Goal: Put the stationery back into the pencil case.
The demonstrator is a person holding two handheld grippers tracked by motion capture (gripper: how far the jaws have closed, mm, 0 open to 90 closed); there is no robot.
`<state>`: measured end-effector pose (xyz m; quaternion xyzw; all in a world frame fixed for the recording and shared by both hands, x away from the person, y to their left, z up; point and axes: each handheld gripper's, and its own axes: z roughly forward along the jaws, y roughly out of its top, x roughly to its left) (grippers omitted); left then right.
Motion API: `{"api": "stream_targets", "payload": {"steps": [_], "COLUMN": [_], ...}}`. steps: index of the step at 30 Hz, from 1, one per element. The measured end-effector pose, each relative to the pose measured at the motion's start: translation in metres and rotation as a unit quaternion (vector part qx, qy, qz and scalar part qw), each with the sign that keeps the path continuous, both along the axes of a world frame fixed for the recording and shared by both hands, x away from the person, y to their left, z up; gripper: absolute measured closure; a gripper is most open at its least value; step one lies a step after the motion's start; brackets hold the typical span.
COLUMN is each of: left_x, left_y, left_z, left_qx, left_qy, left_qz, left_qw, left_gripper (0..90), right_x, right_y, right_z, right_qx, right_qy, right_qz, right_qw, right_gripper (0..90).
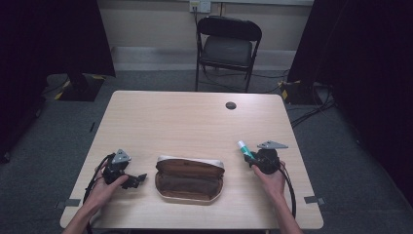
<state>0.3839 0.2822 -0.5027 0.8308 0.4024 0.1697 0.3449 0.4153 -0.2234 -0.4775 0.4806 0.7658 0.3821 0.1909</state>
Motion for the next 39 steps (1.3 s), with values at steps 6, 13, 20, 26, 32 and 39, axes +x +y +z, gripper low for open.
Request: {"api": "stream_targets", "payload": {"steps": [6,13,20,26,32,39], "left_x": [0.001,0.003,0.003,0.003,0.003,0.002], "left_y": [-0.001,-0.001,-0.001,-0.001,-0.001,-0.001], "left_z": [0.000,0.000,0.000,0.000,-0.001,0.000], "left_qx": [-0.004,-0.006,-0.005,-0.005,-0.007,-0.002], "left_qy": [0.001,0.002,0.002,0.001,0.001,-0.002], "left_qz": [0.002,0.002,0.003,0.003,0.004,0.006], "left_qw": [1.0000,1.0000,1.0000,1.0000,1.0000,1.0000], "left_gripper": [0.0,0.0,0.0,0.0,0.0,0.1], "right_x": [-0.006,-0.019,-0.030,-0.040,-0.045,-0.054], "right_y": [0.001,0.002,0.001,0.003,0.010,0.031], "right_z": [0.016,0.036,0.050,0.067,0.084,0.099], "right_qx": [0.018,0.032,0.042,0.054,0.069,0.073], "right_qy": [-0.014,-0.035,-0.050,-0.065,-0.074,-0.086], "right_qz": [0.009,0.022,0.031,0.066,0.087,0.123], "right_qw": [0.9997,0.9986,0.9974,0.9942,0.9910,0.9860], "right_gripper": [66.0,66.0,66.0,66.0,66.0,66.0]}}
